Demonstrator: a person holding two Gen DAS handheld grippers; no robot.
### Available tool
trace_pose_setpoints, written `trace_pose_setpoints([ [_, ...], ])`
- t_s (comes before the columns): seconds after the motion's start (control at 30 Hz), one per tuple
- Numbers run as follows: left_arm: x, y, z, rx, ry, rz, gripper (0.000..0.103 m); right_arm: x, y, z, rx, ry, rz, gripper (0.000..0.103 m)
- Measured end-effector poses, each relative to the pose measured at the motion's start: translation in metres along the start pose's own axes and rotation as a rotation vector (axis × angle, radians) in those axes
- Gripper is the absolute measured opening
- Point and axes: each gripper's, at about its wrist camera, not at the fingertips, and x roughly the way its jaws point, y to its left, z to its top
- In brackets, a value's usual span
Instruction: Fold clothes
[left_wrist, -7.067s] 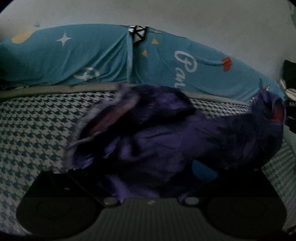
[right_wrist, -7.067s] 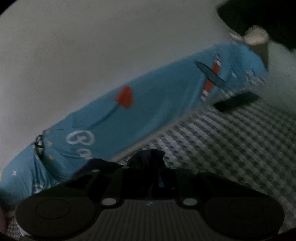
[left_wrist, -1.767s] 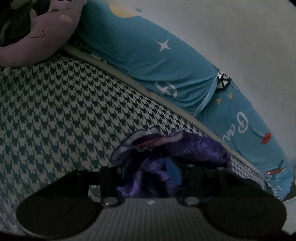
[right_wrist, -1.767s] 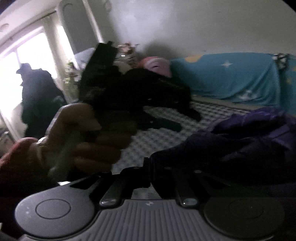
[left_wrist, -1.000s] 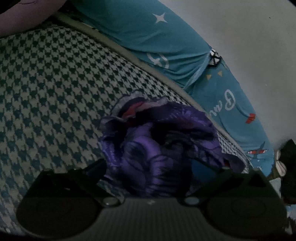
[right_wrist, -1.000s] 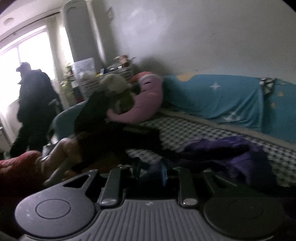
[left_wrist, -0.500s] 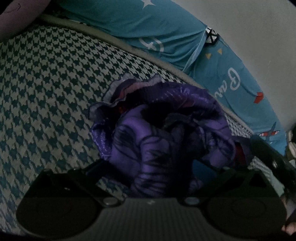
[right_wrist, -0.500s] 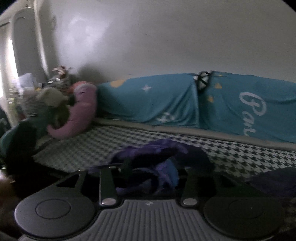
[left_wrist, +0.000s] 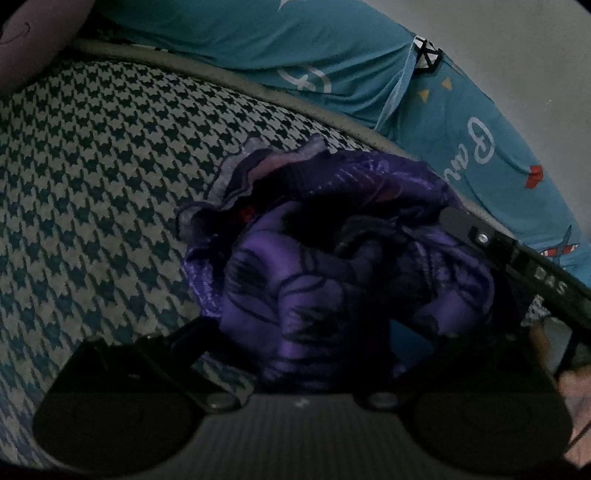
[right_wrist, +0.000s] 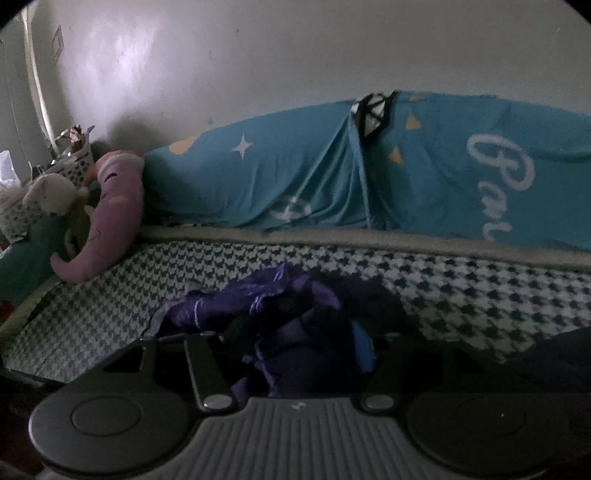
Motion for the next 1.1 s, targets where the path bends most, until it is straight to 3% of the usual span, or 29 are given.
trace_pose_setpoints([
  [0.03,0.002,0.000,0.000,0.007,0.005,0.006,0.096,0.004,0.000,0.000,-0.003,0.010,-0.007,0.034],
  [0.07,0.004,0.000,0.001,0.011,0.013,0.010,0.086,0.007,0.001,0.000,-0.008,0.021,-0.019,0.019],
  [0.13,0.007,0.000,0.002,0.011,0.024,0.009,0.069,0.010,-0.002,0.001,0.002,0.017,-0.028,0.013],
  [0.2,0.008,0.000,0.003,0.007,0.024,0.000,0.050,0.007,-0.005,0.004,0.028,-0.013,-0.031,0.010],
  [0.3,0.006,-0.004,0.005,0.027,0.003,0.006,0.037,-0.002,-0.010,0.012,0.059,-0.070,-0.052,0.009],
  [0.5,0.007,-0.024,0.012,0.102,-0.048,0.076,0.028,-0.027,-0.024,0.032,0.118,-0.189,-0.095,0.008],
  [0.6,0.005,-0.041,0.023,0.177,-0.132,0.154,0.026,-0.050,-0.032,0.045,0.140,-0.300,-0.145,0.007],
  [0.67,-0.002,-0.056,0.030,0.246,-0.245,0.246,0.025,-0.069,-0.040,0.054,0.179,-0.399,-0.183,0.006],
  [0.73,-0.008,-0.064,0.038,0.231,-0.337,0.307,0.026,-0.083,-0.050,0.059,0.240,-0.476,-0.223,0.007],
  [0.8,-0.014,-0.070,0.047,0.197,-0.423,0.360,0.045,-0.083,-0.060,0.060,0.261,-0.460,-0.246,0.010],
  [0.87,-0.012,-0.068,0.055,0.128,-0.413,0.341,0.058,-0.081,-0.069,0.059,0.268,-0.429,-0.275,0.012],
  [0.93,-0.008,-0.063,0.058,0.078,-0.373,0.294,0.062,-0.083,-0.078,0.057,0.275,-0.406,-0.286,0.014],
  [1.07,-0.006,-0.063,0.052,0.093,-0.368,0.326,0.084,-0.094,-0.097,0.055,0.285,-0.384,-0.304,0.018],
  [1.1,-0.008,-0.062,0.052,0.092,-0.377,0.329,0.085,-0.097,-0.100,0.053,0.287,-0.375,-0.311,0.018],
])
